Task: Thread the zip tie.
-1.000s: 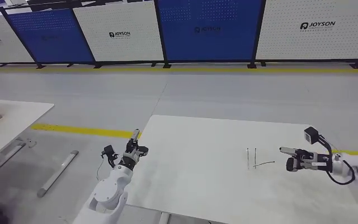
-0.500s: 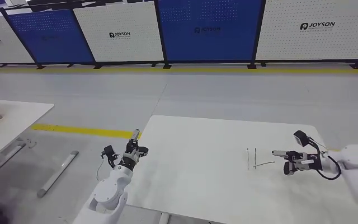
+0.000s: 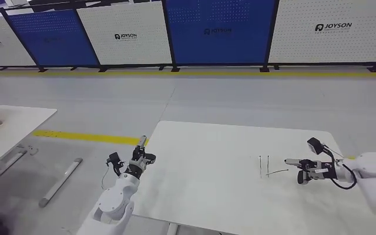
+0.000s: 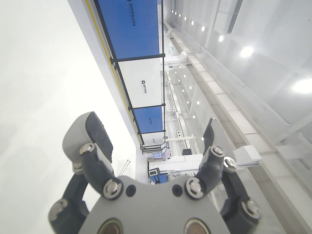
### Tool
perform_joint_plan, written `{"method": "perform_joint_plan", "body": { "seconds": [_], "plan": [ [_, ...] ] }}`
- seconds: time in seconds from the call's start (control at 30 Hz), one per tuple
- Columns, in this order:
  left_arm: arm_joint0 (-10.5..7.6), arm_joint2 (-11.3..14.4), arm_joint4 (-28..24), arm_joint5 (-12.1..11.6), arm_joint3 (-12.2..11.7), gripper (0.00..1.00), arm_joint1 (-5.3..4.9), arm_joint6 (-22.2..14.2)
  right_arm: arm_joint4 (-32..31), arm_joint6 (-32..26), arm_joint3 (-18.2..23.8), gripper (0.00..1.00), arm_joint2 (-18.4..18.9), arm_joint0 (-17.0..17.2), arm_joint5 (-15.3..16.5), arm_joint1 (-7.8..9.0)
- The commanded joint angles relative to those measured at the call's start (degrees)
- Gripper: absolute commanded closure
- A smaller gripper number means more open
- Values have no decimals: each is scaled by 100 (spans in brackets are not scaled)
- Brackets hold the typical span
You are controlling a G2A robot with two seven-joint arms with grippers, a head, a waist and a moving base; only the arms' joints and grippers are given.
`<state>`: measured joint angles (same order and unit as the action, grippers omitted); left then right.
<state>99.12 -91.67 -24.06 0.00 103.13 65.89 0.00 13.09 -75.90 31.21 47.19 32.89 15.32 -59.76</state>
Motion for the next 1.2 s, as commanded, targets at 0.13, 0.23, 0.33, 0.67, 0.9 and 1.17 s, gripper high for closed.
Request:
{"method": "perform_joint_plan", "body": {
  "seconds": [0.13, 0.23, 0.33, 0.67, 0.9, 1.17],
  "plan": [
    [0, 0, 0, 0, 0, 0, 0, 0, -177, 1120, 366, 0, 124, 277, 241, 54],
    [0, 0, 0, 0, 0, 0, 0, 0, -74, 1064, 379, 0, 147, 318, 285, 29],
    [0, 0, 0, 0, 0, 0, 0, 0, -9, 833, 273, 0, 116, 254, 272, -21],
    [0, 0, 0, 0, 0, 0, 0, 0, -67, 848, 228, 0, 83, 236, 248, -43],
    [0, 0, 0, 0, 0, 0, 0, 0, -44, 858, 411, 0, 121, 383, 166, -34],
    [0, 0, 0, 0, 0, 0, 0, 0, -126, 901, 449, 44, 162, 425, -53, -43]
  ]
}}
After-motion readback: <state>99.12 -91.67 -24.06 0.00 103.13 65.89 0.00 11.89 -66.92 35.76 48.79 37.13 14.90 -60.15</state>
